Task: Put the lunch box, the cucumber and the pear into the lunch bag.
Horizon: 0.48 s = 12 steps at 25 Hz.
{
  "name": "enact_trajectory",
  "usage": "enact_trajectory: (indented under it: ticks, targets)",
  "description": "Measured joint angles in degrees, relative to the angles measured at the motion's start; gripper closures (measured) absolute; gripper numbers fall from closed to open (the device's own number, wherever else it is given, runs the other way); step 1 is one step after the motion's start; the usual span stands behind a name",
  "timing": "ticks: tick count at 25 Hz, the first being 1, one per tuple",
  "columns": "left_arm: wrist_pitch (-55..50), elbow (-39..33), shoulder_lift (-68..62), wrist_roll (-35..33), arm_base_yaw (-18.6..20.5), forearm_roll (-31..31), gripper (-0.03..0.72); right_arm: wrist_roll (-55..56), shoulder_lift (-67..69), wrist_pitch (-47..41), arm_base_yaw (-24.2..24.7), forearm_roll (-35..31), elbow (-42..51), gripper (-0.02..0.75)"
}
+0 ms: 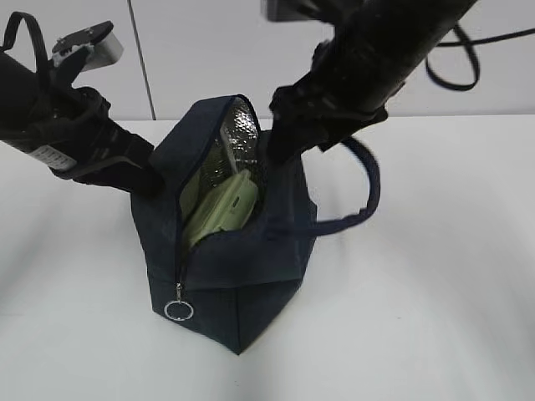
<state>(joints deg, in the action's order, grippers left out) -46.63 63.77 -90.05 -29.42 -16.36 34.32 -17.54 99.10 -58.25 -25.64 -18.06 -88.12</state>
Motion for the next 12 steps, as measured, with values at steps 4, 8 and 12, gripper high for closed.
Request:
enact_trajectory:
  ticks: [4,8,12]
  targets:
    - [-0.25,0.0,0.0,0.0,0.0,-0.07,0.687,0.83,-5.19,1.06,1.38,1.94,1.6,0.181]
    - [-0.3,0.07,0.0,0.0,0.0,-0.09,0.687,1.16,-11.44,8.28,1.47,0.66,9.2,0.194]
    - [-0.3,0.07,0.0,0.0,0.0,-0.13,0.687,-1.91,-18.95,20.21,1.36,-5.4,21.64,0.241]
